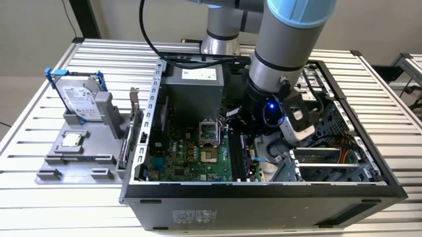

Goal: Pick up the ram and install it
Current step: 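Insert the ram into the slot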

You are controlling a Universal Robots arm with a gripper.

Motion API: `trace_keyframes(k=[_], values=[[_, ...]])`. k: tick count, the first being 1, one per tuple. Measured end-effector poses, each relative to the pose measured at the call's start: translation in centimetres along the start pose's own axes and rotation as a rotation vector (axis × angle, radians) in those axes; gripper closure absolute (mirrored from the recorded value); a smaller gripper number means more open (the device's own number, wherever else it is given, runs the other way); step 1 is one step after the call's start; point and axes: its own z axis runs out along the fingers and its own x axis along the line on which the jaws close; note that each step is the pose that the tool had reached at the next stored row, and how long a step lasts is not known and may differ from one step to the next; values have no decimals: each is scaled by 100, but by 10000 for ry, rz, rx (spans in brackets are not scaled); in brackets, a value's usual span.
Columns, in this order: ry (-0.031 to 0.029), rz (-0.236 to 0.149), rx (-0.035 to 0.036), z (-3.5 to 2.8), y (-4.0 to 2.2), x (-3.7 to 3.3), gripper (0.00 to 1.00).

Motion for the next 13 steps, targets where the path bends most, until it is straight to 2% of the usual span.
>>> trace_keyframes(k=[4,11,13], values=[[3,-70,-40,-7,0,0,100],[9,-311,-213,-13,0,0,100],[12,-460,-239,-14,1,0,100]])
